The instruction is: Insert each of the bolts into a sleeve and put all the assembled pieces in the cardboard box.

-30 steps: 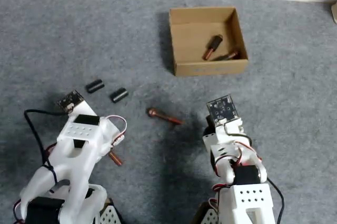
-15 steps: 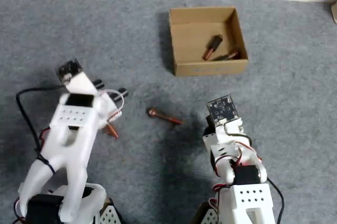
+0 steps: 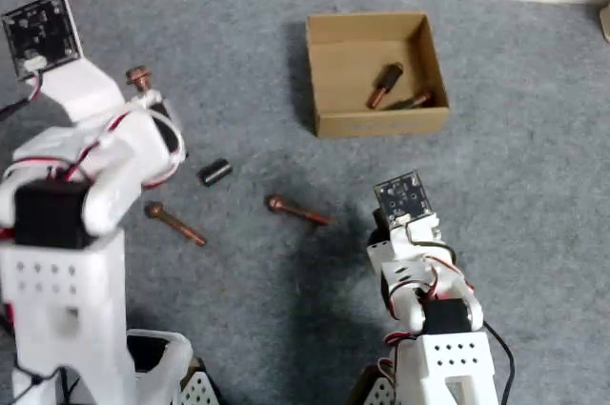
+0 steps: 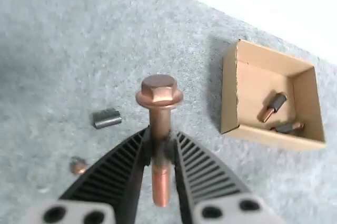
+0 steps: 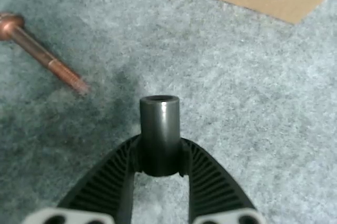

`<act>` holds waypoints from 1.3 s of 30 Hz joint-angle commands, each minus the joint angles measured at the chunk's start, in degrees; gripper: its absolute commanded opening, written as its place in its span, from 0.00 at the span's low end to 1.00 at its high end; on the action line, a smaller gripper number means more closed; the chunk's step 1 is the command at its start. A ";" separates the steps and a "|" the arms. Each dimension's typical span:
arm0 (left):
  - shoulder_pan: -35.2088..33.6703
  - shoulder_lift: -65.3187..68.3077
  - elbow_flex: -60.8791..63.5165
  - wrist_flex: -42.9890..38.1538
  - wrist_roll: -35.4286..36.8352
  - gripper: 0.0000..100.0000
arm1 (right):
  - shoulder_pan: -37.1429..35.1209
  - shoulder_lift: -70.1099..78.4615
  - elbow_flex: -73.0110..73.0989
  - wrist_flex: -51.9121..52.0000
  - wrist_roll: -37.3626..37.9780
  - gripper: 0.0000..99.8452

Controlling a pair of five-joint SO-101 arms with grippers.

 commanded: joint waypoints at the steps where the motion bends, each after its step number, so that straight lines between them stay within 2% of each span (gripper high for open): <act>1: -0.13 -7.43 -2.86 4.48 -5.63 0.01 | 0.48 -0.75 -0.22 -1.45 -0.53 0.00; 6: -0.22 -17.01 -2.68 11.16 -8.97 0.01 | 0.48 -0.75 -0.22 -1.45 -0.53 0.00; 9: -0.22 -23.52 1.54 13.54 -9.67 0.01 | 0.48 -0.75 -0.22 -1.27 -0.53 0.00; 17: -0.13 -41.80 29.41 11.78 -9.93 0.01 | 0.48 -0.75 -0.31 -1.19 -0.53 0.00; 20: -0.13 -49.45 42.42 4.04 -13.45 0.01 | 0.13 -0.75 -0.31 0.48 -0.53 0.00; 24: -0.13 -61.23 56.75 -12.84 -18.20 0.01 | -0.92 -0.84 -0.40 0.84 -0.53 0.00; 26: -0.04 -65.71 61.32 -20.40 -18.73 0.01 | -2.59 -0.84 -0.40 0.84 -0.53 0.00; 29: 1.71 -64.57 65.27 -28.40 -18.37 0.01 | -5.58 -0.84 -0.40 0.84 -0.53 0.00; 33: 6.64 -62.90 68.79 -39.30 -13.19 0.01 | -8.40 -0.84 -0.31 0.75 -1.23 0.00; 39: 12.62 -62.90 72.04 -55.12 -5.45 0.01 | -12.26 -0.84 -0.84 0.66 -7.65 0.00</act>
